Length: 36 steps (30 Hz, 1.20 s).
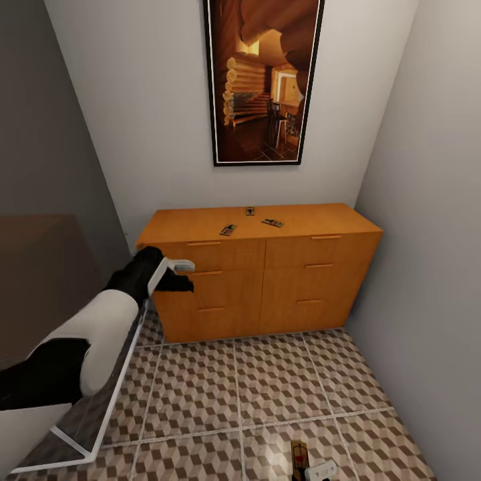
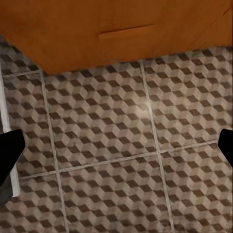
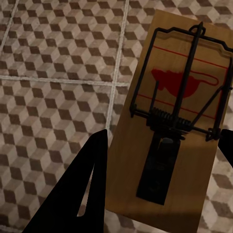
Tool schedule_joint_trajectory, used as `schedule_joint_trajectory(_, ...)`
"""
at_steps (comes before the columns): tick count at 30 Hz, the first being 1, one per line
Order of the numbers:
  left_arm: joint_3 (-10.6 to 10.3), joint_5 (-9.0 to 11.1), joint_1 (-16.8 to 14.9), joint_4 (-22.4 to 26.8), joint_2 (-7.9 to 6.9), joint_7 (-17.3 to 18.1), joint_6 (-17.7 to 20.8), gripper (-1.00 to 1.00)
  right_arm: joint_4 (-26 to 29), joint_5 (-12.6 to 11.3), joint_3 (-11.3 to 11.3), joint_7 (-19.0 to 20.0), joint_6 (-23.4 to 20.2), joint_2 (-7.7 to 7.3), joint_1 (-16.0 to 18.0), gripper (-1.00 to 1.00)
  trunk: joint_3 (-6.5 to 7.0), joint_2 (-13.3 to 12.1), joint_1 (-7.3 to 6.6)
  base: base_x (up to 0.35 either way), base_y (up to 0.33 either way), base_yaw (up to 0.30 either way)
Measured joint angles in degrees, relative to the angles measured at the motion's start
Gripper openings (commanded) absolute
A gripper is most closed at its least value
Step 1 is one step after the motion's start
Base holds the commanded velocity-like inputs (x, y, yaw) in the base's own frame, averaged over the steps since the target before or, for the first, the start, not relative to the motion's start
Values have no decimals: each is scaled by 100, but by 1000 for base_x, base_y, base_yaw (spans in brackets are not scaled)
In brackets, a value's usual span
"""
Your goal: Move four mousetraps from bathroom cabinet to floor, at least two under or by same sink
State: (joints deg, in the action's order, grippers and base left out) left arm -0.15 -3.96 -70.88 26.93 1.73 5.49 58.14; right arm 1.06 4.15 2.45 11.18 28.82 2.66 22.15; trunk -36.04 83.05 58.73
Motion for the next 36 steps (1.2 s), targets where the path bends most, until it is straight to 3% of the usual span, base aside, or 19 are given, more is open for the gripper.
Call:
schedule_joint_trajectory(3, -6, -25, -8, -534, 144, -8, -10, 100, -1, -1, 0, 0, 0, 1, 0, -100, 0, 0, 0, 0, 0, 0)
schedule_joint_trajectory(10, -22, -36, -11, -990, 192, -11, 23, 100, 0, -4, 0, 2, 0, 2, -2, -100, 1, 0, 0, 0, 0, 0)
schedule_joint_trajectory(36, -25, -29, -12, -842, 195, 24, 46, 100, 0, 1, -1, 4, 0, -2, -1, -100, 1, 1, -2, 14, 0, 0)
